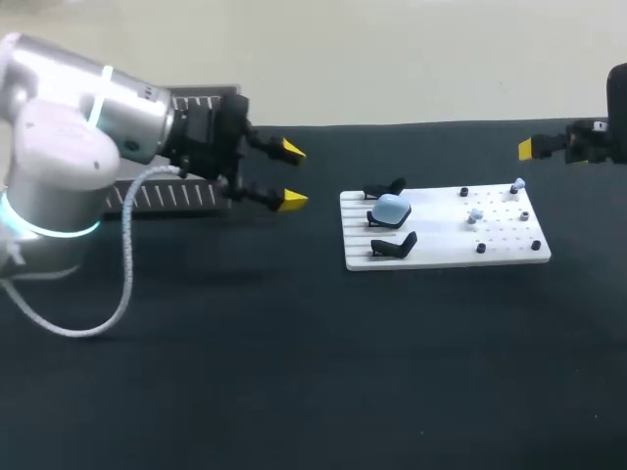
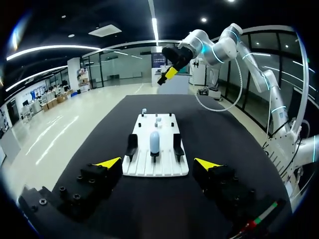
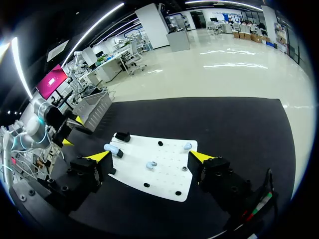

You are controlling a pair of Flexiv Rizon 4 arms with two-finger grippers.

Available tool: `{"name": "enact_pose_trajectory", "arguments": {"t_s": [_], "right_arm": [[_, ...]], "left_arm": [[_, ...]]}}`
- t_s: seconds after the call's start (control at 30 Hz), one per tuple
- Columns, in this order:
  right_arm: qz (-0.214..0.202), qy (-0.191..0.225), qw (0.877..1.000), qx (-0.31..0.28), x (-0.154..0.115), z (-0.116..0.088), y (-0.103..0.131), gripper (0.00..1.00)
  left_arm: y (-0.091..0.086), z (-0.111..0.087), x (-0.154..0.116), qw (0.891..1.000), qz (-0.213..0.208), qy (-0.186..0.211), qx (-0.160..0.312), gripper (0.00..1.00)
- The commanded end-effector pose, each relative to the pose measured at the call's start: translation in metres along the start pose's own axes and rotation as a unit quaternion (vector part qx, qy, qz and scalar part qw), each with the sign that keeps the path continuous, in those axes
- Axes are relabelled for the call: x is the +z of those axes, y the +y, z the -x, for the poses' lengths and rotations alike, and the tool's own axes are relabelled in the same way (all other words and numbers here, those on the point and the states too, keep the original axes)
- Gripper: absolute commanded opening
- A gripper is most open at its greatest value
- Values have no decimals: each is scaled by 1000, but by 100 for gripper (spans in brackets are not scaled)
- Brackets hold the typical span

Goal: Pick up each earbud case from the left stands, insert the matching earbuds, close the lid, and place the case in the box.

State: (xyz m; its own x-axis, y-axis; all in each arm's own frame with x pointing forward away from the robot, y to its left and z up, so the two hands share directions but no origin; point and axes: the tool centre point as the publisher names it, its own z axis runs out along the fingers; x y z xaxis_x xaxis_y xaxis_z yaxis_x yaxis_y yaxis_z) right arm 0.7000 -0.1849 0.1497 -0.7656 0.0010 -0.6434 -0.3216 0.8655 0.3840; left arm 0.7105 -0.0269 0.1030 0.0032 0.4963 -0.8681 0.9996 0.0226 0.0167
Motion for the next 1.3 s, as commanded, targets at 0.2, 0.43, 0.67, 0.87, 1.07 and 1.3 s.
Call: {"name": "enact_pose_trajectory", "arguments": {"t_s": [0.2,0.43,0.67,0.87,1.07,1.3], "right_arm": [[-1,0,1000,0,0,0,0,100],[-1,0,1000,0,0,0,0,100],[-1,0,1000,0,0,0,0,100],[-1,0,1000,0,0,0,0,100],[-1,0,1000,0,0,0,0,100],[-1,0,1000,0,0,0,0,100]], "left_arm": [[-11,-10,37,999,-35,-8,-28,100],[-17,-13,49,999,-27,-1,-28,100],[-10,-11,57,999,-29,6,-18,100],[-2,-10,65,999,-27,10,-15,100],[2,-10,73,999,-38,7,-14,66],[4,-11,82,998,-52,8,-16,71]]}}
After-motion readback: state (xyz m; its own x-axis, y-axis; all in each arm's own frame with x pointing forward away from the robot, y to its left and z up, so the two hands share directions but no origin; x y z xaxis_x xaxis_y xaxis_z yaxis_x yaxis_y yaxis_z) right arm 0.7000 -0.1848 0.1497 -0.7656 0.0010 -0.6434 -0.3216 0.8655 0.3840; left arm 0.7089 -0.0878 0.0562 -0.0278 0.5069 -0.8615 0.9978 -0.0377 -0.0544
